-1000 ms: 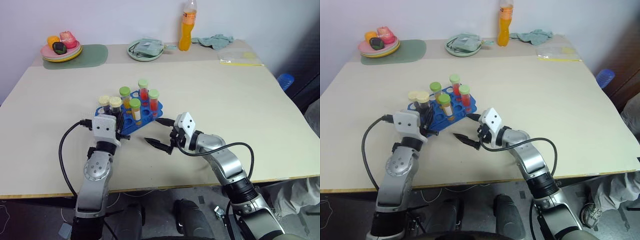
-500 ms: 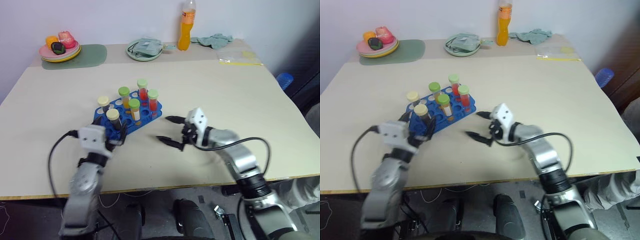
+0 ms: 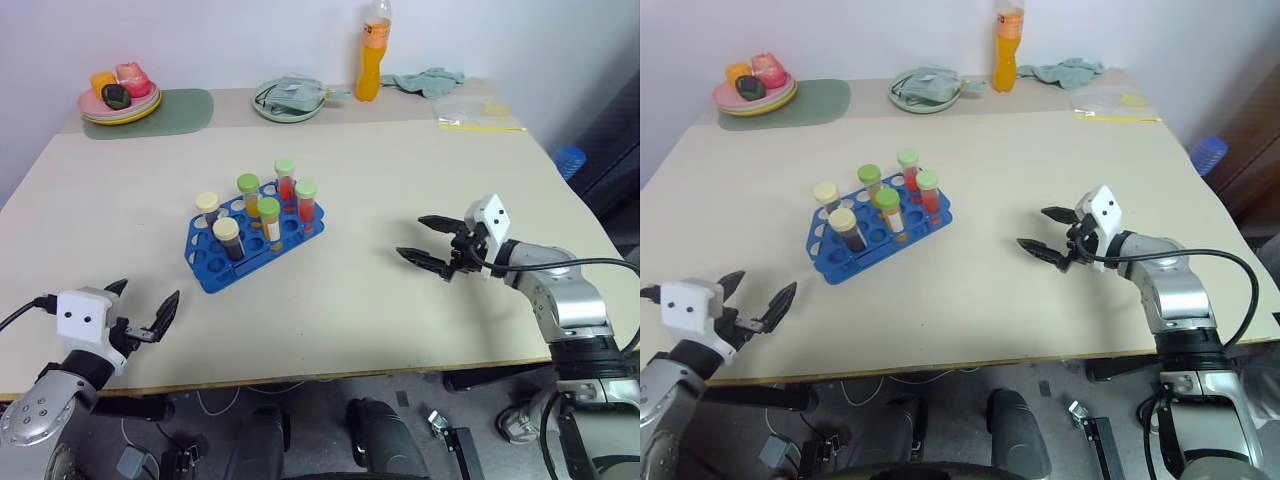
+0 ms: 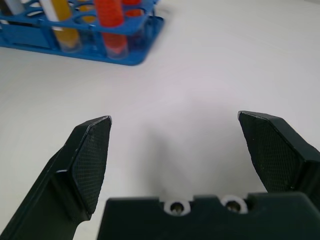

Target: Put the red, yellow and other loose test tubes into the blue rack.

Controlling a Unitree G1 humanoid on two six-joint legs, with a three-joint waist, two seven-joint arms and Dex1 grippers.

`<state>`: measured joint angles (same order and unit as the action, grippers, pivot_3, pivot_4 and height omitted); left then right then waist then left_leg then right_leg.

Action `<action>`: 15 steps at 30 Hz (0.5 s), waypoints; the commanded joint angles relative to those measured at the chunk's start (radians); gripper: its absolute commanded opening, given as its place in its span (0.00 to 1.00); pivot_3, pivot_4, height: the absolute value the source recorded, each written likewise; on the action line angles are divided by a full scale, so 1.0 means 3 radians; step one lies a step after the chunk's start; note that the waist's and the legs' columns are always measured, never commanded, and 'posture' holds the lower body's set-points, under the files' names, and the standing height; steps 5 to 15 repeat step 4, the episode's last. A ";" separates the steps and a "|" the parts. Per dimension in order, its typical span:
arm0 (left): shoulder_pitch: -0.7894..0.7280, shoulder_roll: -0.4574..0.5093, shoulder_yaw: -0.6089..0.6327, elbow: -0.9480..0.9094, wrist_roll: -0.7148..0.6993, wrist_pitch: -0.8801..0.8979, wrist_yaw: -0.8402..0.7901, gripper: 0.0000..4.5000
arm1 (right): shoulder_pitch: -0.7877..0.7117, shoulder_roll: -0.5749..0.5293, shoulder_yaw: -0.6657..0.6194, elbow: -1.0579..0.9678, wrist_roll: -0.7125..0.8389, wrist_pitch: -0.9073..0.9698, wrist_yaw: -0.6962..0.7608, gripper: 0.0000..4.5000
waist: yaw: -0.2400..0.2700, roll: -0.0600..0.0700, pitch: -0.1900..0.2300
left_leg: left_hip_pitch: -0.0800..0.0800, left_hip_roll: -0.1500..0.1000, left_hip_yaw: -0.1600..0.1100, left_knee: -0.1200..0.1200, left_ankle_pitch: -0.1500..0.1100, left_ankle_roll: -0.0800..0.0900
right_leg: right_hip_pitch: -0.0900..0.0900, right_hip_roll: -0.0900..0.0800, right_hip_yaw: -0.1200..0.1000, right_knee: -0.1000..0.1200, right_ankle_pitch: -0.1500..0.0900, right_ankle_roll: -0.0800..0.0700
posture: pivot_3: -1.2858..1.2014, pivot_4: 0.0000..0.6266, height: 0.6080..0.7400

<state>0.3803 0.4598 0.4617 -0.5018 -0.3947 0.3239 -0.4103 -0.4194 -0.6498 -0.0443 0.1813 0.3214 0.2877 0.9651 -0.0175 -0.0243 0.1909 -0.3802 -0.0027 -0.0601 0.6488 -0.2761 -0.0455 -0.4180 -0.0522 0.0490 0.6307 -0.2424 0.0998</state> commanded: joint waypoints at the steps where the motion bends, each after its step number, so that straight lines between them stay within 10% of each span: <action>1: -0.0038 -0.0045 0.0025 -0.0014 0.0036 -0.0083 0.0048 0.99 | 0.0082 0.0027 -0.0036 -0.0088 -0.0027 -0.0113 -0.0037 1.00 | 0.0001 0.0000 0.0000 | 0.0000 0.0000 0.0000 0.0000 0.0000 0.0000 | 0.0000 0.0000 0.0000 0.0000 0.0002 0.0003 | 0.52 0.24 1.00; 15: -0.0043 -0.0092 -0.0012 -0.0003 0.0059 -0.0093 0.0062 0.99 | 0.0064 0.0071 -0.0027 -0.0068 -0.0028 -0.0116 -0.0074 1.00 | 0.0001 0.0000 0.0000 | 0.0000 0.0000 0.0001 0.0001 0.0000 0.0000 | 0.0000 0.0000 0.0001 0.0000 0.0002 0.0004 | 0.52 0.24 1.00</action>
